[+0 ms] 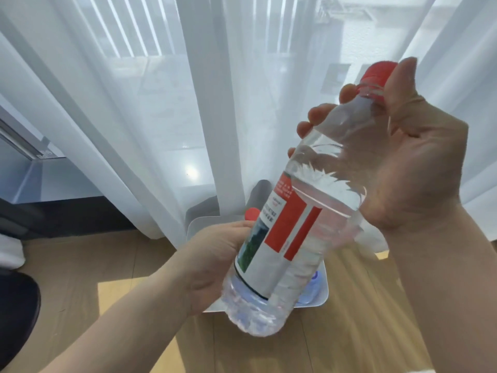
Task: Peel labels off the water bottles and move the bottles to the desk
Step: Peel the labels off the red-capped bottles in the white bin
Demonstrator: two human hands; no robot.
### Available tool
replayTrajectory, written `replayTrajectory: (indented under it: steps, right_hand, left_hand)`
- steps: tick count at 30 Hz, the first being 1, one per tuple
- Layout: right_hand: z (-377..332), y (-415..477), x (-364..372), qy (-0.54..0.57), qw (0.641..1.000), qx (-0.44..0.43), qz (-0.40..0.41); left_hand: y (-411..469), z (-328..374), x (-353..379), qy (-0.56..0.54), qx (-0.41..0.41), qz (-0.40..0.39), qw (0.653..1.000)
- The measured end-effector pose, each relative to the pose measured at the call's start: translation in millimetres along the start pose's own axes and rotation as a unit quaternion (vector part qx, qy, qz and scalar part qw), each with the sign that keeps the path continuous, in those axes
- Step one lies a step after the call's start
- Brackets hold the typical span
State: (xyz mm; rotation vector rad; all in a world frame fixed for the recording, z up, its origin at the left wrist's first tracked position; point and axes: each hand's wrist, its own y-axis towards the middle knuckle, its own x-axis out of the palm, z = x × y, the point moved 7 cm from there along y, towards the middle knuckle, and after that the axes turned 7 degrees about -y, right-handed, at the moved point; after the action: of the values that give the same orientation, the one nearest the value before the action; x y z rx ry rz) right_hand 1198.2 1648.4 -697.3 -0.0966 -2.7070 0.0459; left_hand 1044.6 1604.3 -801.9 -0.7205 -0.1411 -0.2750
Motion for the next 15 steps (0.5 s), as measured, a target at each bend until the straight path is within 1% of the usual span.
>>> replayTrajectory:
  steps: [1, 2, 4, 6, 8, 10, 11, 13, 14, 15]
  right_hand:
    - [0, 0, -2, -0.033, 0.999, 0.002, 0.018]
    - [1, 0, -5, -0.059, 0.998, 0.003, 0.034]
    - [1, -1, -9, -0.091, 0.994, -0.001, 0.052]
    - [1, -3, -8, -0.102, 0.994, -0.012, 0.043]
    - [2, -4, -3, -0.084, 0.996, -0.019, 0.018]
    - [5, -4, 2, -0.05, 0.999, -0.016, -0.006]
    - [7, -4, 4, -0.031, 0.999, -0.011, -0.014]
    - [7, -4, 6, -0.015, 1.0, -0.002, -0.022]
    - [7, -4, 7, -0.019, 1.0, 0.002, -0.022]
    - [5, -4, 7, -0.027, 0.999, 0.001, -0.02]
  left_hand:
    - [4, 0, -8, -0.008, 0.014, 0.022, 1.0]
    - [5, 3, -12, -0.033, 0.017, 0.029, 0.999]
    - [7, 7, -20, -0.017, 0.026, 0.034, 0.999]
    - [6, 7, -15, 0.024, -0.002, -0.008, 1.0]
    - [1, -4, 0, 0.042, -0.056, -0.068, 0.995]
    - [-5, -11, 15, 0.0, -0.093, -0.114, 0.989]
    - [-6, -13, 21, -0.028, -0.098, -0.129, 0.986]
    - [-7, -11, 25, -0.079, -0.085, -0.137, 0.984]
    - [-6, -7, 23, -0.096, -0.064, -0.128, 0.985]
    - [-5, -2, 18, -0.095, -0.036, -0.101, 0.99]
